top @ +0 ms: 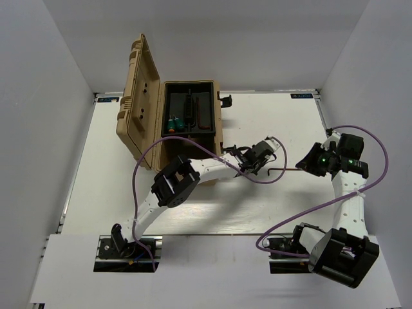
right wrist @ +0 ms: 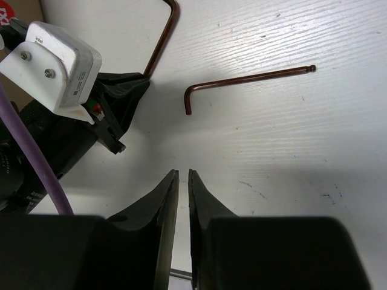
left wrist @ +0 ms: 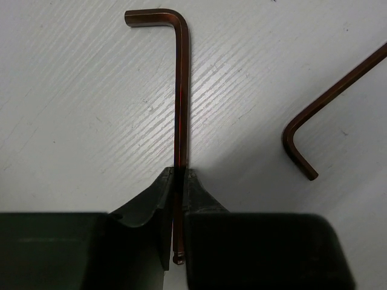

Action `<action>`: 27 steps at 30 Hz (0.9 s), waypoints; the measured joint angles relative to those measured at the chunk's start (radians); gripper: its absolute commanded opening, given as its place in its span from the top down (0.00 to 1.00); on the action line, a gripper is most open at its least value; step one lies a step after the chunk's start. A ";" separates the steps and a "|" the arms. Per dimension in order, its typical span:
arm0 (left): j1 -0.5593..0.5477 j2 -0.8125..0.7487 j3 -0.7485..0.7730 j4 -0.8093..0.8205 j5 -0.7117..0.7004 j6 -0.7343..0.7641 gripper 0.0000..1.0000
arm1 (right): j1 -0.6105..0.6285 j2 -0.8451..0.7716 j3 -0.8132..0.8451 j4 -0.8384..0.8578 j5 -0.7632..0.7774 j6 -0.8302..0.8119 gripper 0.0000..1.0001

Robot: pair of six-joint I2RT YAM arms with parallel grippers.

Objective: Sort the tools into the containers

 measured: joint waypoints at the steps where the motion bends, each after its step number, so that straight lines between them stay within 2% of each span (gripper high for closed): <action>1: 0.000 -0.005 -0.007 0.005 0.003 0.000 1.00 | 0.000 0.000 0.000 0.000 -0.001 -0.001 0.79; 5: 0.001 -0.024 -0.019 -0.013 0.024 0.004 1.00 | -0.006 0.000 0.000 0.000 -0.013 -0.012 0.72; 10: 0.000 -0.037 0.001 -0.099 0.072 0.011 1.00 | -0.011 -0.023 -0.001 -0.009 -0.103 -0.091 0.72; 15: 0.000 -0.046 0.023 -0.166 0.113 0.015 1.00 | -0.012 -0.120 -0.034 -0.008 -0.219 -0.166 0.72; 27: -0.002 -0.100 0.107 -0.211 0.141 0.016 1.00 | -0.012 -0.142 -0.047 -0.008 -0.261 -0.201 0.72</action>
